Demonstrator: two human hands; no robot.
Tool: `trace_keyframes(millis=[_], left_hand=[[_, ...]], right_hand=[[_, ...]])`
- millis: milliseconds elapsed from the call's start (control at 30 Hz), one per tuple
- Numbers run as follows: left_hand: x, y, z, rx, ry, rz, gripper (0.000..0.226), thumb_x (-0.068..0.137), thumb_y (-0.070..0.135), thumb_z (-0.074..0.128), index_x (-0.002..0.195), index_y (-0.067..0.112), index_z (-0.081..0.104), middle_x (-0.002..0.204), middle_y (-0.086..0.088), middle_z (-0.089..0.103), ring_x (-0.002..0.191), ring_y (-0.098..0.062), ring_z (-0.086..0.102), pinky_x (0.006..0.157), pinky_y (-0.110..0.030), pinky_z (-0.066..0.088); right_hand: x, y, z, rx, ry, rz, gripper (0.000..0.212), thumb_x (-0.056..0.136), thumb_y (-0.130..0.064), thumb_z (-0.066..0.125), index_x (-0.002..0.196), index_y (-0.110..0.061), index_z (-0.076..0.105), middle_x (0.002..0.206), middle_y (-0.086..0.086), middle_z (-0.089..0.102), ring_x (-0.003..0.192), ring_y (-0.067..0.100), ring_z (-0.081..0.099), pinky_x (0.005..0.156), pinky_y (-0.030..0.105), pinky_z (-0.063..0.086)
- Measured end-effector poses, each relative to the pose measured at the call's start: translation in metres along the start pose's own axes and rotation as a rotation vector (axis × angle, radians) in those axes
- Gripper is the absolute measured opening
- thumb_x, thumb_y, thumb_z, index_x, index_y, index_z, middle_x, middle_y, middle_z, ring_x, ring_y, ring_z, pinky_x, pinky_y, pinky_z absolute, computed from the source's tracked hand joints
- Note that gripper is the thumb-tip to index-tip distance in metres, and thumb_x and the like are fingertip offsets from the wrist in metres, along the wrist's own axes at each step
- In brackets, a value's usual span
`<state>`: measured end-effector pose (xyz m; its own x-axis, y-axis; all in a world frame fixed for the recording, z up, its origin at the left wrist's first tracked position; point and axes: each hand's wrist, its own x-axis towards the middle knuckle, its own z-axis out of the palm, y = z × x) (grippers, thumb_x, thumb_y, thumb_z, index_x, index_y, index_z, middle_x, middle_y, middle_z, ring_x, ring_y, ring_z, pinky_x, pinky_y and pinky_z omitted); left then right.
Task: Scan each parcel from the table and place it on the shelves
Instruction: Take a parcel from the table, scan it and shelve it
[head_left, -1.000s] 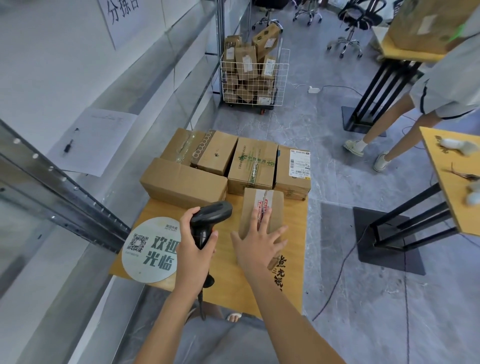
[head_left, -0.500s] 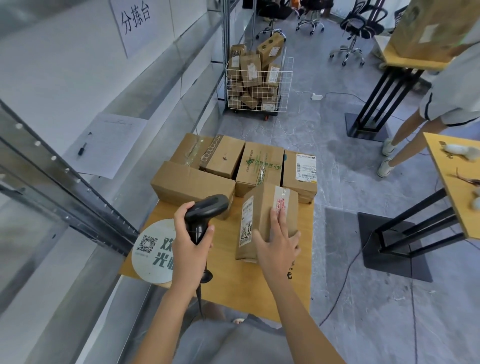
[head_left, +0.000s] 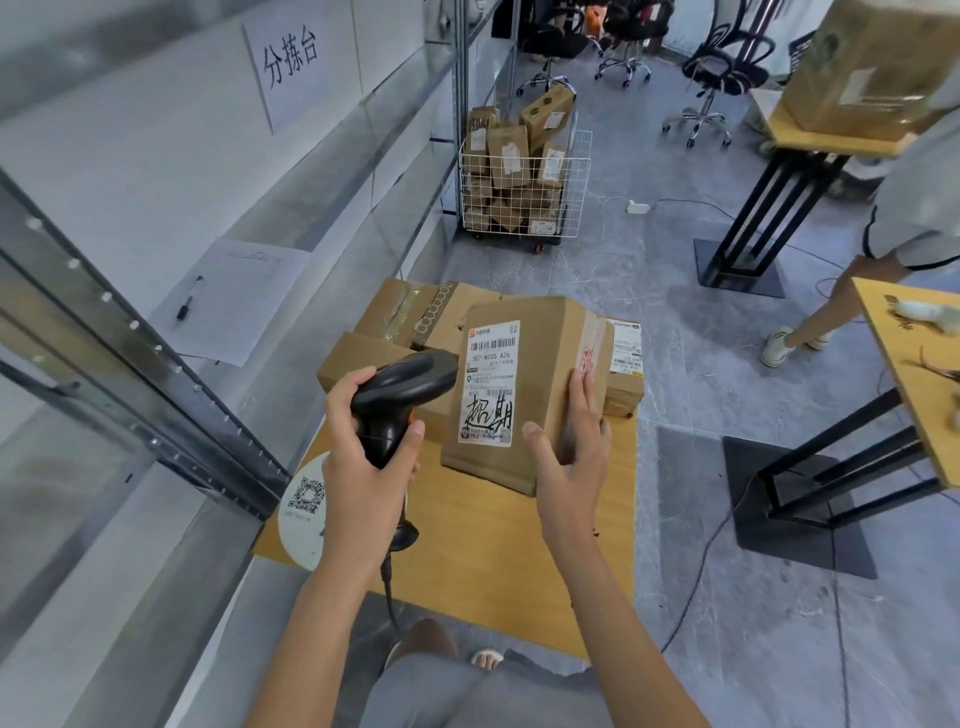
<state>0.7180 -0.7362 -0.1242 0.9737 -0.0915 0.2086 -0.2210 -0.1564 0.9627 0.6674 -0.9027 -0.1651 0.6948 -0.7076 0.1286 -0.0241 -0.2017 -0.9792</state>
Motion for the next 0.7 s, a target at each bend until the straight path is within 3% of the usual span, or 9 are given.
trace_keyframes(millis=[100, 300, 700], left_hand=[[-0.003, 0.007, -0.003, 0.007, -0.023, 0.02, 0.07, 0.093, 0.011, 0.071, 0.12, 0.068, 0.04, 0.114, 0.007, 0.063, 0.069, -0.015, 0.071, 0.063, -0.012, 0.053], [-0.004, 0.019, -0.01, -0.002, -0.056, 0.03, 0.071, 0.093, 0.011, 0.07, 0.118, 0.07, 0.04, 0.115, -0.002, 0.063, 0.069, -0.014, 0.07, 0.066, -0.015, 0.055], [-0.004, 0.031, -0.019, -0.016, -0.1, 0.038, 0.068, 0.093, 0.008, 0.07, 0.118, 0.066, 0.043, 0.111, -0.003, 0.063, 0.065, -0.015, 0.068, 0.062, -0.017, 0.055]], right_hand=[[0.0, -0.003, -0.001, 0.044, 0.045, -0.038, 0.072, 0.078, -0.047, 0.06, 0.139, -0.071, 0.031, 0.156, -0.035, 0.028, 0.148, 0.009, 0.025, 0.121, 0.057, 0.024], [0.006, -0.01, -0.005, 0.152, 0.056, -0.138, 0.07, 0.084, -0.035, 0.062, 0.148, -0.045, 0.036, 0.161, -0.024, 0.03, 0.151, 0.003, 0.023, 0.121, 0.06, 0.022], [-0.001, -0.017, -0.009, 0.182, 0.048, -0.101, 0.071, 0.082, -0.039, 0.062, 0.148, -0.044, 0.037, 0.156, -0.034, 0.031, 0.151, 0.002, 0.023, 0.122, 0.057, 0.023]])
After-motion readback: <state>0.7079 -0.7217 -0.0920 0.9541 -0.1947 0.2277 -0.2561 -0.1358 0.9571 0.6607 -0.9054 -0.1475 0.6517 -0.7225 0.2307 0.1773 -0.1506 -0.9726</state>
